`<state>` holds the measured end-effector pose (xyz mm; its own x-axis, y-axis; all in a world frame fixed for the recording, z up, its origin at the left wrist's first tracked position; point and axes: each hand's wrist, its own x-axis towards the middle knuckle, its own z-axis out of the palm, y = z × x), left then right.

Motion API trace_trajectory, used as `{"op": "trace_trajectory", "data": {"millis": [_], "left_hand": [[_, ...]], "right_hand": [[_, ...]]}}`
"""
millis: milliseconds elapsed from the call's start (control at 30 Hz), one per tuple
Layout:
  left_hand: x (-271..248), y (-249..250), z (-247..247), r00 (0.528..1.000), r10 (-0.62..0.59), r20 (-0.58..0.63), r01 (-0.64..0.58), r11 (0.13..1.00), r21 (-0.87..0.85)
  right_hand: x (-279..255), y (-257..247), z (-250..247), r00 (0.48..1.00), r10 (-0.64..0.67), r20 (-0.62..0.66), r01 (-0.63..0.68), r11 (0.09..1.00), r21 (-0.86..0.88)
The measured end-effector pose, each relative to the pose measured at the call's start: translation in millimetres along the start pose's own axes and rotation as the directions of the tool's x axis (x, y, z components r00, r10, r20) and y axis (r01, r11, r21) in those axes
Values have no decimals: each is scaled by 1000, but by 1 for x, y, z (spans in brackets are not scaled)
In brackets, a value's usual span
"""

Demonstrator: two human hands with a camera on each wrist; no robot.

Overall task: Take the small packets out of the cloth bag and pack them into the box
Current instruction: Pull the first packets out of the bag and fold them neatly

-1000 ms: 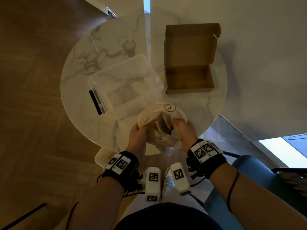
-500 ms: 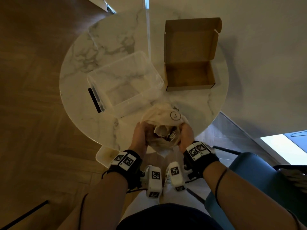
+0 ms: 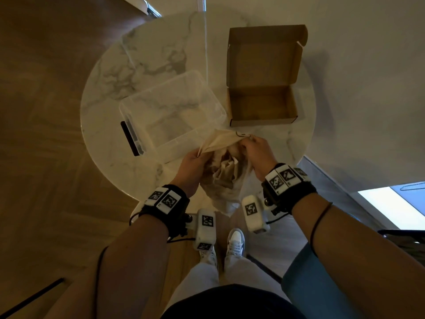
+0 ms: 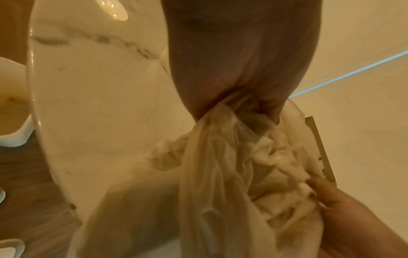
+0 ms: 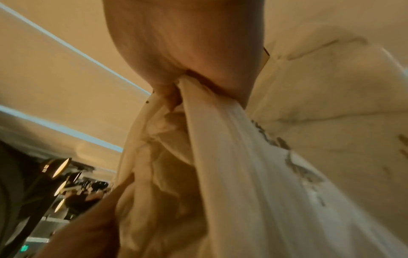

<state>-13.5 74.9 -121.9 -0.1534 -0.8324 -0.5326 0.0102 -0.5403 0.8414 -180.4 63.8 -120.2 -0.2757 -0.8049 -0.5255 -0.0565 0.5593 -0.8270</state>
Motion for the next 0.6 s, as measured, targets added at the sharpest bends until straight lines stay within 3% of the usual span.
{"op": "trace_trajectory", "data": {"millis": [100,233,367,433,500,600], "left_hand": [[6,2,1,997,-70,22,70,998,0],[12,3,-3,980,-198,-17,198,980,-1],[17,3,-3,990,-138,33,137,990,24],[18,7,2,988,-155,29,154,988,27],[23,6,7,980,-197,16,197,980,10],[31,0,6,962,-266,-68,271,960,73]], "right_hand": [[8,-7,0,981,189,50,-192,978,76],[11,-6,-2,934,330,138,-331,944,-19],[3,-6,-3,987,139,83,-127,983,-134],[2,-9,0,991,122,57,-116,988,-99],[5,-10,4,973,221,70,-220,975,-21],[10,-10,2,899,407,164,-420,906,53]]}}
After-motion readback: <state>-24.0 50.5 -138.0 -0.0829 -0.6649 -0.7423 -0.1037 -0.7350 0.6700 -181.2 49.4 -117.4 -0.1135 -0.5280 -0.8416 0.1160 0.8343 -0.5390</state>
